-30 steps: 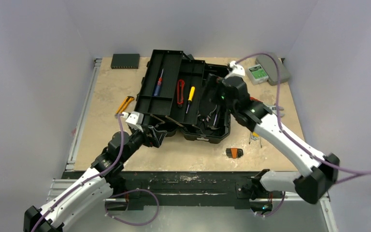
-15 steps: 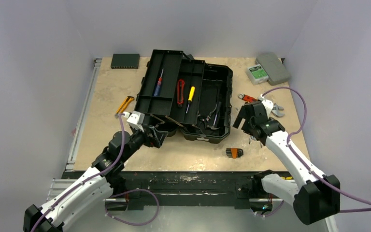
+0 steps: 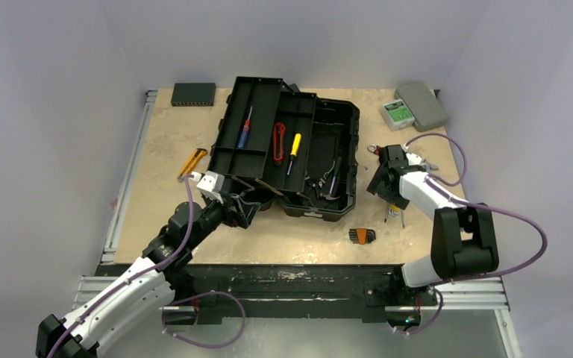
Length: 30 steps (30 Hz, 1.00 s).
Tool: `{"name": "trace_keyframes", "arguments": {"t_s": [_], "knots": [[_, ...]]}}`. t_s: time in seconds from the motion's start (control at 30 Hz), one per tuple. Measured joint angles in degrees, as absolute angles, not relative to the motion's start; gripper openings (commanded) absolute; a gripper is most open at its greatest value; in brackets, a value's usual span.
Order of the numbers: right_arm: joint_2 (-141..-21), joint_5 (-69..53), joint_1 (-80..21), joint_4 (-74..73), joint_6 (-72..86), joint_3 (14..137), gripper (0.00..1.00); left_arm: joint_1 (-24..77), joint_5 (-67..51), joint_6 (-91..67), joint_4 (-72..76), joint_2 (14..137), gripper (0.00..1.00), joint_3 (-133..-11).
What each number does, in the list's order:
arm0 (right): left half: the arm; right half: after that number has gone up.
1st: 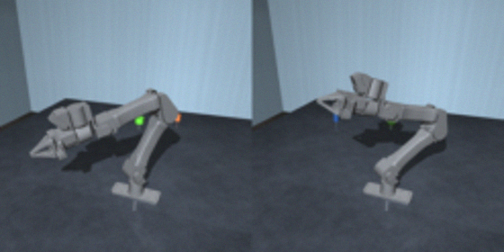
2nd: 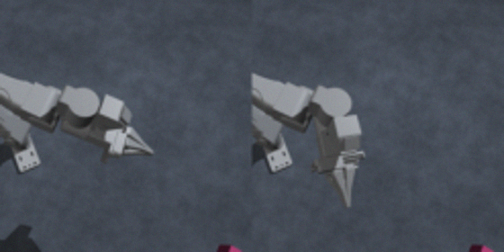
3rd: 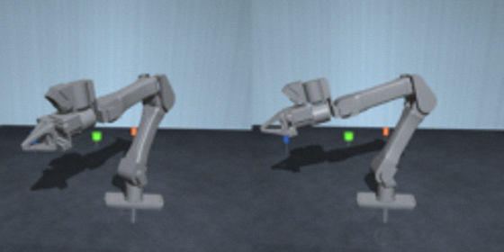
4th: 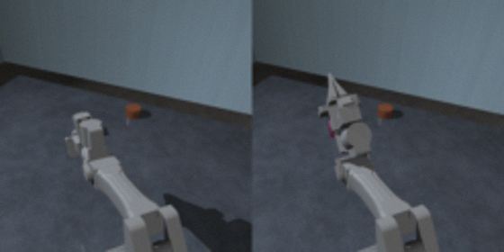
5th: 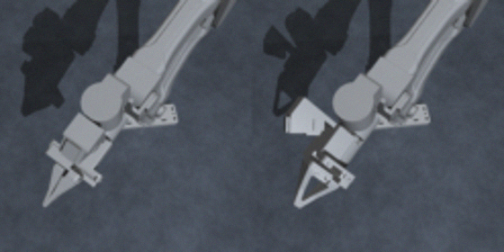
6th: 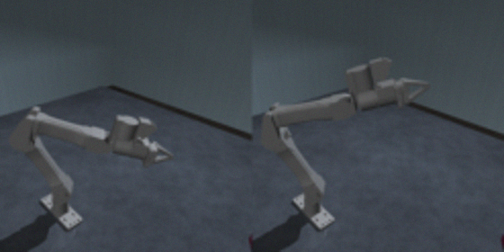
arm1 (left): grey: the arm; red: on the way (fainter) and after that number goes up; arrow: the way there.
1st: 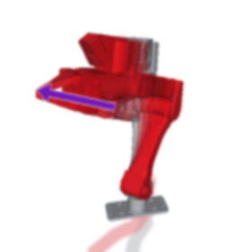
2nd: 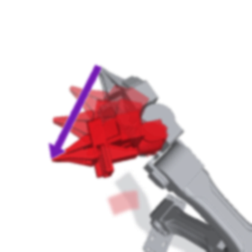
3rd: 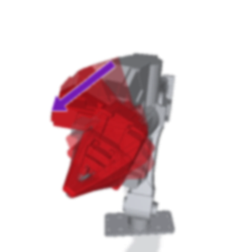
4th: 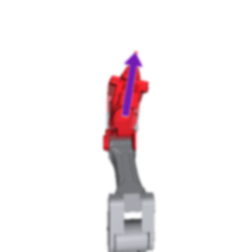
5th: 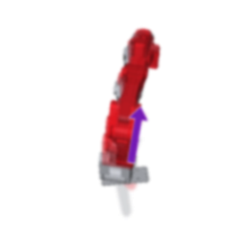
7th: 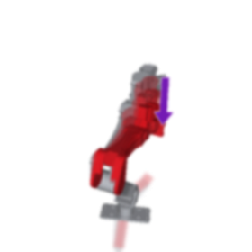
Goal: Pack the tool kit
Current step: Pick up the screwdriver from the center of the board.
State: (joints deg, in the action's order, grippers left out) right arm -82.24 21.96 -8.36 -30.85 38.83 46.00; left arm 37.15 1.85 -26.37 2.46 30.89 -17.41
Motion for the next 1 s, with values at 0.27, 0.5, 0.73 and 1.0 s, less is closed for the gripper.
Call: {"name": "trace_keyframes", "arguments": {"t_s": [0.27,0.5,0.73,1.0], "knots": [[-90.15,17.23,-3.05,-23.16,33.69,49.47,0.58,37.15,1.8,-26.37,2.48,30.85,0.88,-17.34],[-94.96,16.51,-2.92,-20.47,32.51,52.66,0.33,37.15,1.67,-26.37,2.48,31.31,0.87,-17.34],[-91.18,13.17,-2.76,-20.62,32.45,51.31,0.19,37.15,1.69,-26.37,2.48,31.35,0.87,-17.34],[-74.24,8.1,-2.83,-22.04,31.77,51.03,0.13,37.15,1.56,-26.39,2.0,30.87,0.85,-17.12]]}}
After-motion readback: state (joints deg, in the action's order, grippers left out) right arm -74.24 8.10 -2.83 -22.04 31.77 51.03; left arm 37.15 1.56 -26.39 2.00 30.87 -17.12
